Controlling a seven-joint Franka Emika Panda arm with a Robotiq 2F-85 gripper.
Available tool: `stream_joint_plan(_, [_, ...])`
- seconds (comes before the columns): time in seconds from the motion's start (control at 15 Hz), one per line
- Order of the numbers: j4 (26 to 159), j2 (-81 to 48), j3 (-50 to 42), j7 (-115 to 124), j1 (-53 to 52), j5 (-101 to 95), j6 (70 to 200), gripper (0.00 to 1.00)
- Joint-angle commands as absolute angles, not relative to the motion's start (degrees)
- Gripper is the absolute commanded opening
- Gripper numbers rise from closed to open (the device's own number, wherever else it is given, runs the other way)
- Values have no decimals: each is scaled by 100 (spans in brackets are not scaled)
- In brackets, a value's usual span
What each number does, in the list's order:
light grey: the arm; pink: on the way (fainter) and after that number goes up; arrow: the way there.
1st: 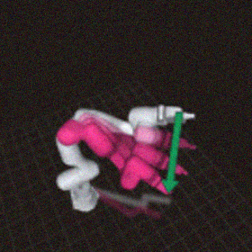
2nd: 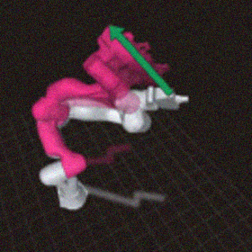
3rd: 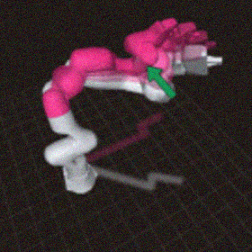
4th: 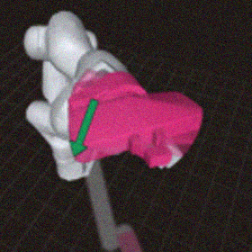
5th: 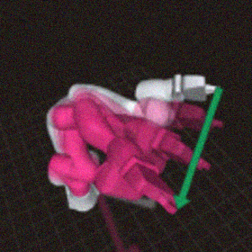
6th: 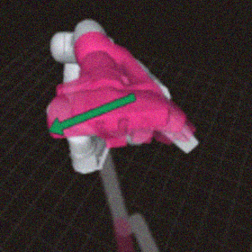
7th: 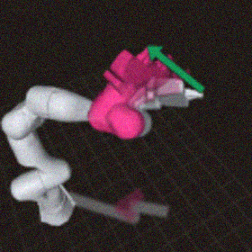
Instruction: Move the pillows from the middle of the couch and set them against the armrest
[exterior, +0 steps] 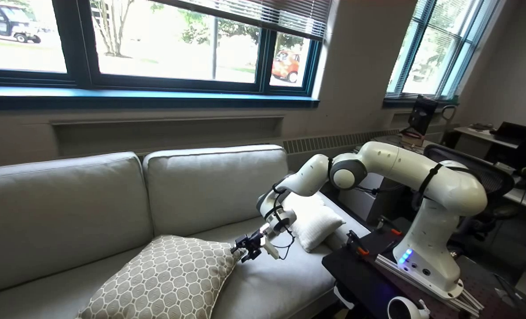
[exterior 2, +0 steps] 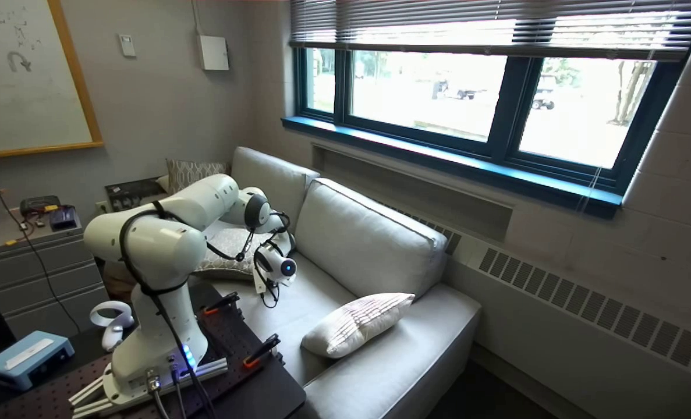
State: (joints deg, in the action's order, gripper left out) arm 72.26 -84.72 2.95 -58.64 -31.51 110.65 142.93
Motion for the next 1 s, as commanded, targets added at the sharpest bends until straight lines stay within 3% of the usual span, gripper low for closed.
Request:
stream_joint_plan(0.0, [6914,-8464,475,-5774,-3049,10593,14667,98])
stream_joint_plan(0.07, [6884,-8455,50,-5692,-3360,10892,14413,99])
stream_joint_plan(0.2, [6884,-8440,507,-5752,-2978,10378,14658,100])
stream_joint_plan(0.27, [6913,-8439,550,-5688,-2944,10239,14661,91])
stream_joint_plan(0.33, [6927,-8439,86,-5510,-3291,10515,14399,75])
stream_joint_plan(0.4, [6941,-8439,550,-5531,-2936,10049,14684,72])
stream_joint_plan(0.53, [6948,-8441,94,-5285,-3274,10236,14459,56])
stream_joint_plan(0.6, [6952,-8440,563,-5309,-2900,9768,14750,48])
stream_joint_plan(0.73, [6954,-8441,610,-5187,-2866,9532,14807,33])
stream_joint_plan(0.8, [6939,-8441,143,-5081,-3204,9864,14521,27])
stream_joint_plan(0.93, [6944,-8441,628,-5075,-2816,9293,14820,12])
